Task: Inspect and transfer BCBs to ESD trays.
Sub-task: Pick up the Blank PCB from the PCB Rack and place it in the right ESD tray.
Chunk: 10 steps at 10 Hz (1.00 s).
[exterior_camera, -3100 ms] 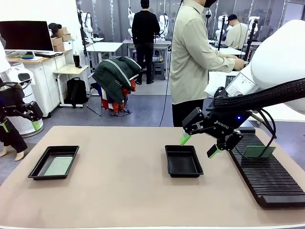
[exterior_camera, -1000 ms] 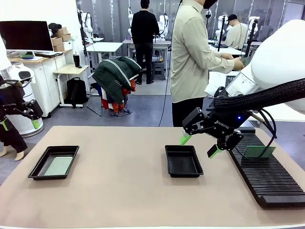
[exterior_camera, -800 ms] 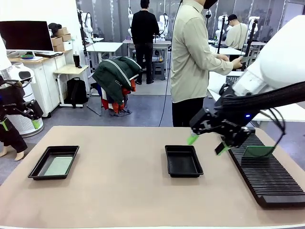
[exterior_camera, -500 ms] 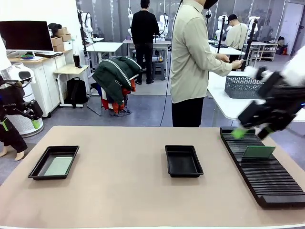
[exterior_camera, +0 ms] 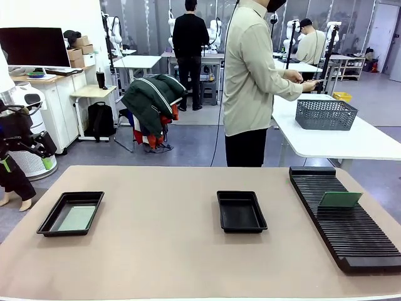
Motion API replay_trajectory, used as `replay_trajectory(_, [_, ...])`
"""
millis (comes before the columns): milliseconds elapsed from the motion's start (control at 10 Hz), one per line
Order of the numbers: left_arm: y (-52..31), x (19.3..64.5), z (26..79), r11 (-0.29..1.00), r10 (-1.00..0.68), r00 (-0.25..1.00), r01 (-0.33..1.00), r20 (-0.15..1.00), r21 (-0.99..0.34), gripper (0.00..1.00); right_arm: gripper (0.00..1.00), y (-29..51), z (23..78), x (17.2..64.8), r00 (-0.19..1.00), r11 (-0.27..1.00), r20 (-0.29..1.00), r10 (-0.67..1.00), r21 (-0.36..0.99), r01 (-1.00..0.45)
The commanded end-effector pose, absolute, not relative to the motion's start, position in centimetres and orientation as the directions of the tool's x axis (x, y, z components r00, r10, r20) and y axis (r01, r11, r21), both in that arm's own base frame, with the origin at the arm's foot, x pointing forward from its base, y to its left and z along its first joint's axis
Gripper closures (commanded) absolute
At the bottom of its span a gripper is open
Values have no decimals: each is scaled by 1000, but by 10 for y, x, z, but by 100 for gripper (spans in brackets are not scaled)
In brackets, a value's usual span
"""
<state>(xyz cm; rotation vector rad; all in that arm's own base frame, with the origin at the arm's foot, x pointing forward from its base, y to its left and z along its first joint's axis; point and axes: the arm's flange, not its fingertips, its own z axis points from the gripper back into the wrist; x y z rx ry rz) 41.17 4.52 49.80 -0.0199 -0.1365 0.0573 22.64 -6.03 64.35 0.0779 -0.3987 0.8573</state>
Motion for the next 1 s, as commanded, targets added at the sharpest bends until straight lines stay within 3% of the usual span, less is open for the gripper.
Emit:
replay_trajectory(0, [45, 411, 496, 998, 60, 988, -57, 141, -23, 0, 0, -84, 656, 232, 380, 448, 337, 862, -151, -881])
replay_trajectory(300, [45, 411, 496, 998, 60, 988, -57, 141, -23, 0, 0, -106, 674, 228, 113, 152, 208, 972, -185, -971])
replay_trajectory(600, [45, 411, 496, 998, 60, 988, -57, 141, -23, 0, 0, -110, 683, 225, 5, 28, 127, 992, -179, -984])
replay_trajectory(900, [45, 411, 496, 998, 60, 988, -57, 141, -23, 0, 0, -103, 687, 221, -12, 15, 130, 991, -201, -979])
